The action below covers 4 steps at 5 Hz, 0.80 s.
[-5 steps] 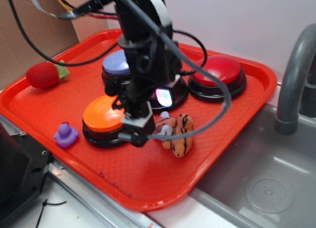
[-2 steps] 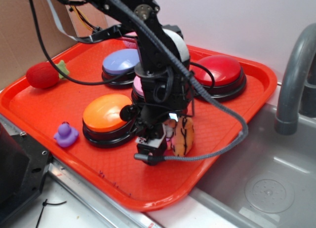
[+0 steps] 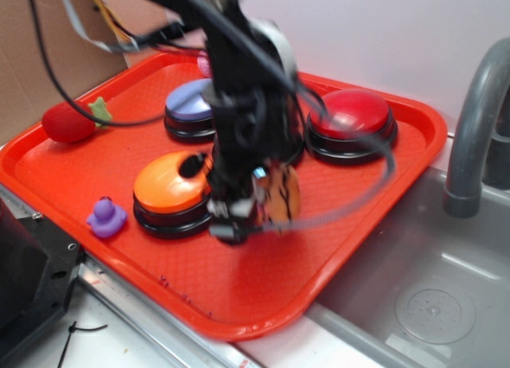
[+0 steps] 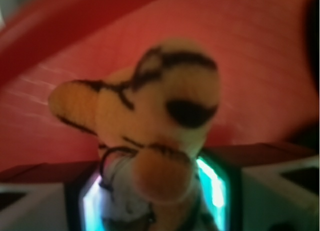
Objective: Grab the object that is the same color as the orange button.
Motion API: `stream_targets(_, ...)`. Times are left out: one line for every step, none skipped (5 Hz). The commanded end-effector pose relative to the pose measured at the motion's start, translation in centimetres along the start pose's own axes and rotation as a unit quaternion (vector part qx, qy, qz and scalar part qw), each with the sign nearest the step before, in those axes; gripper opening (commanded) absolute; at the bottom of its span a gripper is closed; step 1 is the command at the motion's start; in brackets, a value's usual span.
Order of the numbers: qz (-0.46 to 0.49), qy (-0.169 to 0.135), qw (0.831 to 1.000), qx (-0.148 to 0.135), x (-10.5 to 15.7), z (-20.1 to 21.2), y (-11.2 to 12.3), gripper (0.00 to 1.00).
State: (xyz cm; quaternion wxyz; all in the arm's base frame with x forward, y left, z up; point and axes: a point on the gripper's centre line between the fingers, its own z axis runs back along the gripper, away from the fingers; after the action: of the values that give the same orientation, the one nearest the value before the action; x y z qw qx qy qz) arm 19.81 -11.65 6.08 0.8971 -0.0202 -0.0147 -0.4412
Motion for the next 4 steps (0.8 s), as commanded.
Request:
stream_targets(0.241, -0.033, 0.970, 0.005, -2.5, 8.0, 1.9, 0.00)
stream_targets(0.362, -0.045, 0.931, -0.013, -5.6, 10.2, 3.4, 0.00)
stream_targets(0.473, -0.055, 0.879, 0.008, -8.3, 11.6, 3.7, 0.00)
stream_targets(0.527, -0.056, 0.848, 0.021, -9.6, 11.7, 4.1, 0.00)
